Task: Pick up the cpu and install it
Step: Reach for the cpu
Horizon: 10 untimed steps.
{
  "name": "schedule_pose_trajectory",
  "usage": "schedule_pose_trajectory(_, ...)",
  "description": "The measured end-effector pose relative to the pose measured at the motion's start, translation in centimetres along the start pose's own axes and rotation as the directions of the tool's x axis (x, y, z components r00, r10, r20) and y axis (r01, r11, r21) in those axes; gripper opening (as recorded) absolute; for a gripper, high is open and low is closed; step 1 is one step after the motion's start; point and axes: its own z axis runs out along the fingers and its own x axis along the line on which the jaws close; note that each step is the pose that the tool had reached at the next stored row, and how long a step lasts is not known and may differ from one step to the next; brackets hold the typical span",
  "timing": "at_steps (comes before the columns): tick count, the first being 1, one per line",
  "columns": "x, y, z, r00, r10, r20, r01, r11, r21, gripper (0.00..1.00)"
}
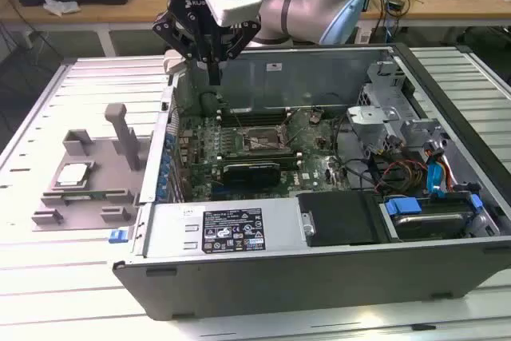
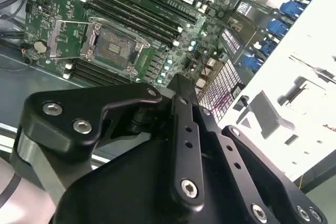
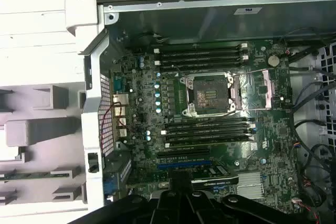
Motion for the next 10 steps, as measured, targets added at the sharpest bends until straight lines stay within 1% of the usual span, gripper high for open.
schedule_pose_trajectory(10,0.0,0.0,0.0,1.0,0.0,0.0,0.0,1.0,0.0,0.11)
